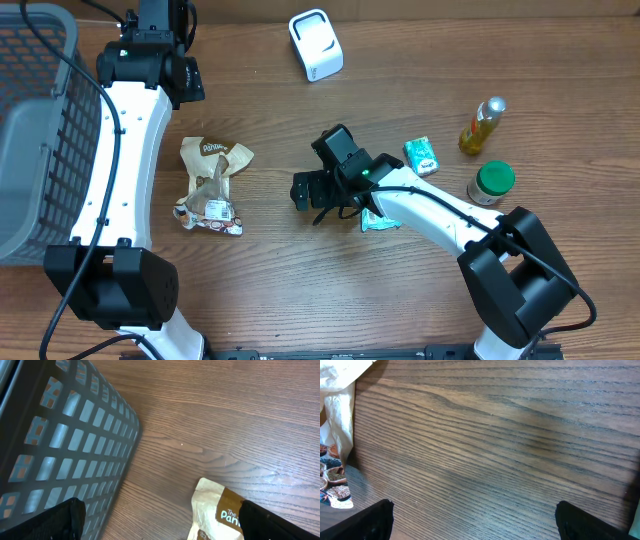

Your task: Scan the item barcode

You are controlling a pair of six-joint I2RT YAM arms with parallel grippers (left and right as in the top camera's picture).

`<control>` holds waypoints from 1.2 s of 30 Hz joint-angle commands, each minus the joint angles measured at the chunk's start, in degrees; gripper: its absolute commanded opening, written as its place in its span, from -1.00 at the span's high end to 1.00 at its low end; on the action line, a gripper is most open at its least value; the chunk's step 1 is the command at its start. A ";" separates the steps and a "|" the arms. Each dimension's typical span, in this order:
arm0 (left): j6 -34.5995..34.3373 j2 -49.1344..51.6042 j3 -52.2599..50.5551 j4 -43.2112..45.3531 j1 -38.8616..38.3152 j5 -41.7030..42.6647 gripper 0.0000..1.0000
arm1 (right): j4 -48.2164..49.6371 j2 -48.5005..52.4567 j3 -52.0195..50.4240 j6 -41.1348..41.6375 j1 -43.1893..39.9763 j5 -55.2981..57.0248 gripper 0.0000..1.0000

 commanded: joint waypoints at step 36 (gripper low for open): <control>0.48 -1.07 0.90 0.09 -0.31 -0.74 -0.99 | 23.17 16.70 18.56 -5.75 11.58 -7.65 -1.00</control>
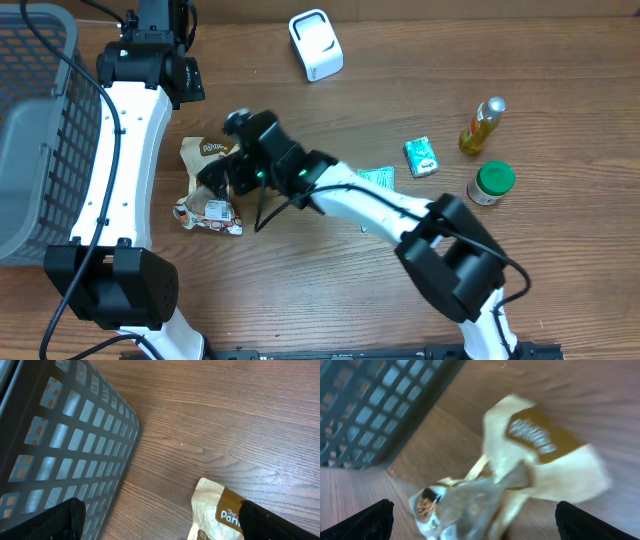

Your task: Scan the item barcode

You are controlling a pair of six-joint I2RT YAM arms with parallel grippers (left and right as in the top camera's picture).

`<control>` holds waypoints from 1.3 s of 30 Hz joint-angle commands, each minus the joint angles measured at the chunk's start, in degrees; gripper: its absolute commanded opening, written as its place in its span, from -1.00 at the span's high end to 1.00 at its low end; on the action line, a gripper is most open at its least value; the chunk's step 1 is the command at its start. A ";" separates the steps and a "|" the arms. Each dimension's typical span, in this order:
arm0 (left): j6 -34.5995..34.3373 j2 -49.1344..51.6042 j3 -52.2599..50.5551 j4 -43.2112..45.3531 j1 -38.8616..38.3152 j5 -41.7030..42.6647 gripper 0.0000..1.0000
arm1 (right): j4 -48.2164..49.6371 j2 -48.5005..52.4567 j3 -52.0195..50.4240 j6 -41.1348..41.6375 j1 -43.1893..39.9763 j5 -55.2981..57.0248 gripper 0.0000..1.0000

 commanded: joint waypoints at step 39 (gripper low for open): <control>0.48 -1.07 0.90 0.07 -0.31 -0.74 -0.99 | -28.89 -1.92 0.15 13.33 -9.60 -1.79 0.92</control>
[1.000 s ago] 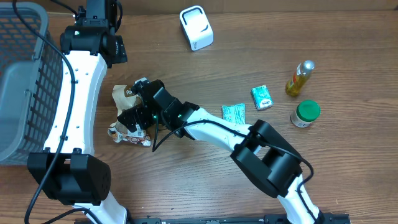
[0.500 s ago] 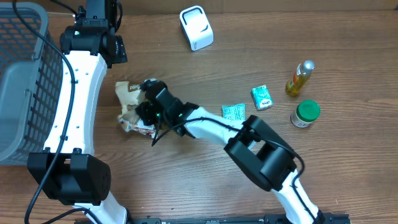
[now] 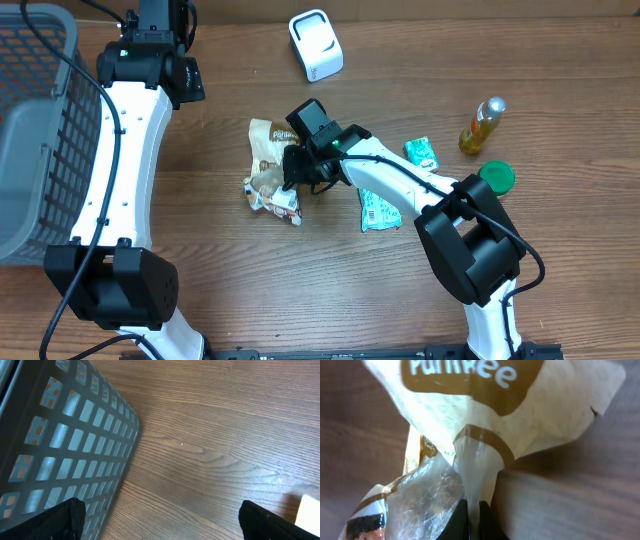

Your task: Scan the item barcode

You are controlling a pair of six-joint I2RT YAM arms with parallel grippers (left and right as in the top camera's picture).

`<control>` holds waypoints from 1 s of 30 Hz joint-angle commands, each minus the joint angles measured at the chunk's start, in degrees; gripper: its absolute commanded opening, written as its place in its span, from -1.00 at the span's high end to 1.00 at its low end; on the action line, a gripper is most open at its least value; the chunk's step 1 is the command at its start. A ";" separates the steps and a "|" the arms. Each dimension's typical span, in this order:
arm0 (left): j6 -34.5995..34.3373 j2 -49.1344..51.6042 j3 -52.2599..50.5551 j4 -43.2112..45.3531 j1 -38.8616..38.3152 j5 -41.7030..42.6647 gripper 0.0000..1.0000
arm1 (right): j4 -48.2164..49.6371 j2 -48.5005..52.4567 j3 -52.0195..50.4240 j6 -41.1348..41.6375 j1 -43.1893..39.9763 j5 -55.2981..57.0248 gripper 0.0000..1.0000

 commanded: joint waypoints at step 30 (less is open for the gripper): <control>0.48 -1.07 0.92 0.07 -0.31 -0.74 -0.99 | -15.15 -8.04 -10.82 -6.45 -9.70 17.09 0.08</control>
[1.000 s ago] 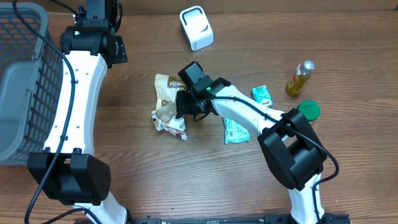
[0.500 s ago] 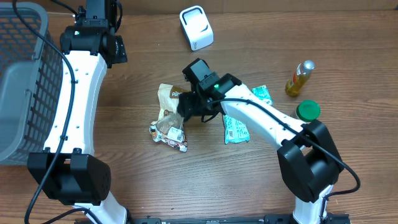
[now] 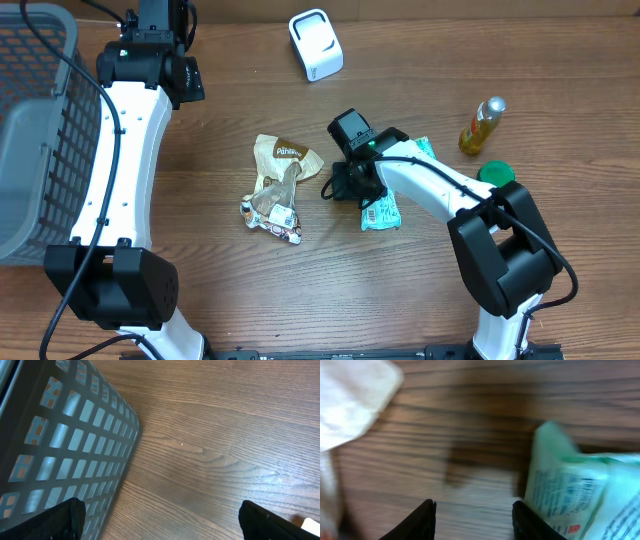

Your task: Scan the item barcode

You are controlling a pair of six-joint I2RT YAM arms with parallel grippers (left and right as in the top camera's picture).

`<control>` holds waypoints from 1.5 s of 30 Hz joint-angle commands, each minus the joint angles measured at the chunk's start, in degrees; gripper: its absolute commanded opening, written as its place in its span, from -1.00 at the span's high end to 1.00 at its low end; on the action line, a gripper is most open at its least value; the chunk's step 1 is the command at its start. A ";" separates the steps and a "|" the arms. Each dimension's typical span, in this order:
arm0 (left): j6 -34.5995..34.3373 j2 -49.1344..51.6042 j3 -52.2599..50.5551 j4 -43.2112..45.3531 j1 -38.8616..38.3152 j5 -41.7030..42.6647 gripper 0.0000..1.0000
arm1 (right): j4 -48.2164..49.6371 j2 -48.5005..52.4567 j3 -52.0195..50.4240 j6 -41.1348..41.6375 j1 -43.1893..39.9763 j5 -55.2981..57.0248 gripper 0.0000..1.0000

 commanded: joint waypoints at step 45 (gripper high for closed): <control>0.48 -1.07 0.92 0.04 -0.31 -0.74 -0.99 | -2.67 12.44 22.67 -19.80 1.31 -17.25 -0.53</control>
